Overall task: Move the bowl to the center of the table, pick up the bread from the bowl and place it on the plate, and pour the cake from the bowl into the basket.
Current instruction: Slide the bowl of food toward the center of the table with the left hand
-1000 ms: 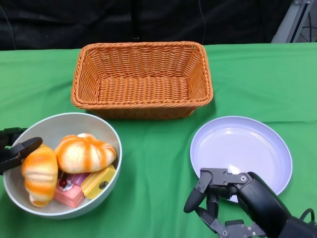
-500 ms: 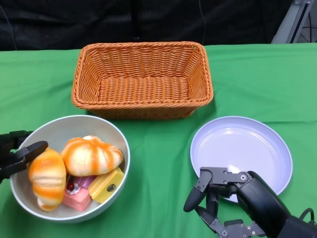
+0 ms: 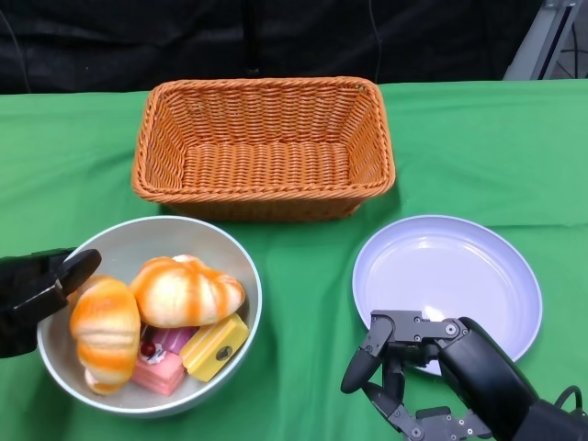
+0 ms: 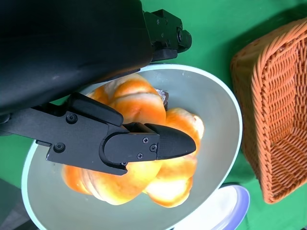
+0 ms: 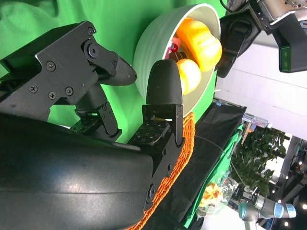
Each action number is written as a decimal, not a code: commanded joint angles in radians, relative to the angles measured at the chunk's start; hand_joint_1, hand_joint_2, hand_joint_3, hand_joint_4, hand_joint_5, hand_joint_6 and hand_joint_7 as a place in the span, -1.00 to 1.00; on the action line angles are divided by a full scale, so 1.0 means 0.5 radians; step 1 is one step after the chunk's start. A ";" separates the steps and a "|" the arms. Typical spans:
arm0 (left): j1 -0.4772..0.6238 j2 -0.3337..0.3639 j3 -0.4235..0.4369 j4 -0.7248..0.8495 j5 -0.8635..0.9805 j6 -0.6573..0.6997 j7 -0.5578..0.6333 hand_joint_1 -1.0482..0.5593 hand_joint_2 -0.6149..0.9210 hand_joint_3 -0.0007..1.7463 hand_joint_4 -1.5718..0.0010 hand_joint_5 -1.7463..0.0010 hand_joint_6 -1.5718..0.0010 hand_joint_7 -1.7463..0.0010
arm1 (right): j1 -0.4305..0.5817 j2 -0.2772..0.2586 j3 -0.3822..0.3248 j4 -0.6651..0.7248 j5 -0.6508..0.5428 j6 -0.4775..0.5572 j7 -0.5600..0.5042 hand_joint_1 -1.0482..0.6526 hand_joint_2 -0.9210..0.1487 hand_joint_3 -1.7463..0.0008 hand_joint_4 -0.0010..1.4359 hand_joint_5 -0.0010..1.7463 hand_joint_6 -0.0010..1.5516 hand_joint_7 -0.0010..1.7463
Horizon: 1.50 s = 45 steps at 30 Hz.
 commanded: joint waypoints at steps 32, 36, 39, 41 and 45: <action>0.286 -0.294 0.095 -0.791 -0.445 0.599 0.305 -0.43 1.00 -0.55 1.00 1.00 1.00 1.00 | -0.062 -0.014 0.002 0.126 -0.007 -0.110 -0.023 0.25 -0.22 -0.18 0.09 1.00 0.03 0.32; 0.318 -0.296 0.071 -0.827 -0.472 0.589 0.269 -0.41 1.00 -0.56 1.00 1.00 1.00 1.00 | -0.056 -0.018 -0.002 0.122 -0.012 -0.106 -0.025 0.23 -0.21 -0.17 0.09 1.00 0.04 0.32; 0.355 -0.299 0.031 -0.843 -0.467 0.516 0.248 -0.39 1.00 -0.56 1.00 1.00 1.00 1.00 | -0.055 -0.023 -0.005 0.125 -0.008 -0.109 -0.020 0.22 -0.22 -0.17 0.08 1.00 0.04 0.32; 0.378 -0.301 0.006 -0.842 -0.465 0.447 0.228 -0.39 1.00 -0.56 1.00 1.00 1.00 1.00 | -0.055 -0.025 -0.006 0.128 -0.007 -0.114 -0.019 0.22 -0.22 -0.17 0.07 1.00 0.04 0.32; 0.394 -0.285 -0.008 -0.836 -0.452 0.334 0.221 -0.39 1.00 -0.57 1.00 1.00 1.00 1.00 | -0.052 -0.019 -0.005 0.117 -0.005 -0.096 -0.020 0.22 -0.23 -0.16 0.07 1.00 0.03 0.32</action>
